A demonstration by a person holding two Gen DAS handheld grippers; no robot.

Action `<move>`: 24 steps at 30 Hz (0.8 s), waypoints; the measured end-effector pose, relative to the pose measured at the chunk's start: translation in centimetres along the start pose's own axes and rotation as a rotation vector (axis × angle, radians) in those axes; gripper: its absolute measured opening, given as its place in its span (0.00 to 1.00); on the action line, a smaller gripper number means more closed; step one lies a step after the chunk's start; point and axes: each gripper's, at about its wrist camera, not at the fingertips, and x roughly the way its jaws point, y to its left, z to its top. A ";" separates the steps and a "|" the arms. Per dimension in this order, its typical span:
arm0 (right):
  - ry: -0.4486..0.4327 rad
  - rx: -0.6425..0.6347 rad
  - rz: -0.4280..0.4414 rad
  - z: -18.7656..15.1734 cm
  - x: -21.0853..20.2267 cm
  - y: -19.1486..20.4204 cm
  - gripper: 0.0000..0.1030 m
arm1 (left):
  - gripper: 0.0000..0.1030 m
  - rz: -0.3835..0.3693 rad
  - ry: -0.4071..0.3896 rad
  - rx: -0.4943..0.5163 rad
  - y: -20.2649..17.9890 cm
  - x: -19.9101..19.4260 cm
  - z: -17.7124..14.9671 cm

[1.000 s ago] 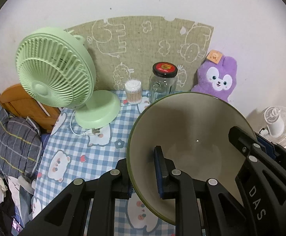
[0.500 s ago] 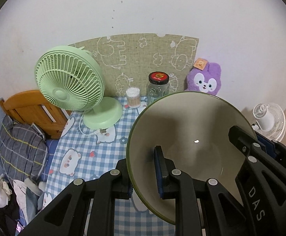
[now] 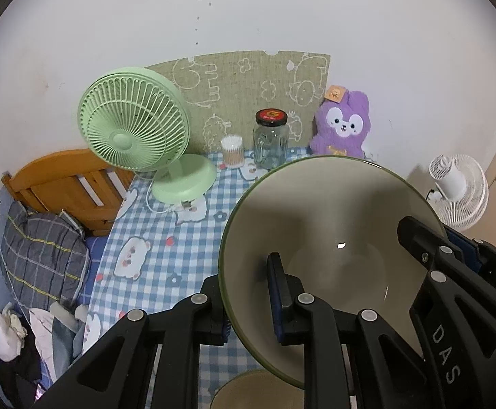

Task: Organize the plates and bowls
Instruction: 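Lift the patterned bowl off the tablecloth with both tools, then carry the patterned bowl toward the plate stack with both tools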

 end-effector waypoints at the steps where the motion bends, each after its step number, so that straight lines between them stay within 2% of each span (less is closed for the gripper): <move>1: 0.000 0.000 0.000 -0.4 -0.1 0.1 0.16 | 0.15 0.000 0.000 -0.001 0.1 -0.2 -0.4; 8: 0.011 0.005 0.000 -3.6 -0.9 0.6 0.16 | 0.15 0.005 0.007 0.019 0.4 -0.8 -3.3; 24: 0.069 0.018 -0.008 -10.0 -0.3 2.3 0.16 | 0.16 -0.027 0.096 -0.006 2.2 0.3 -9.6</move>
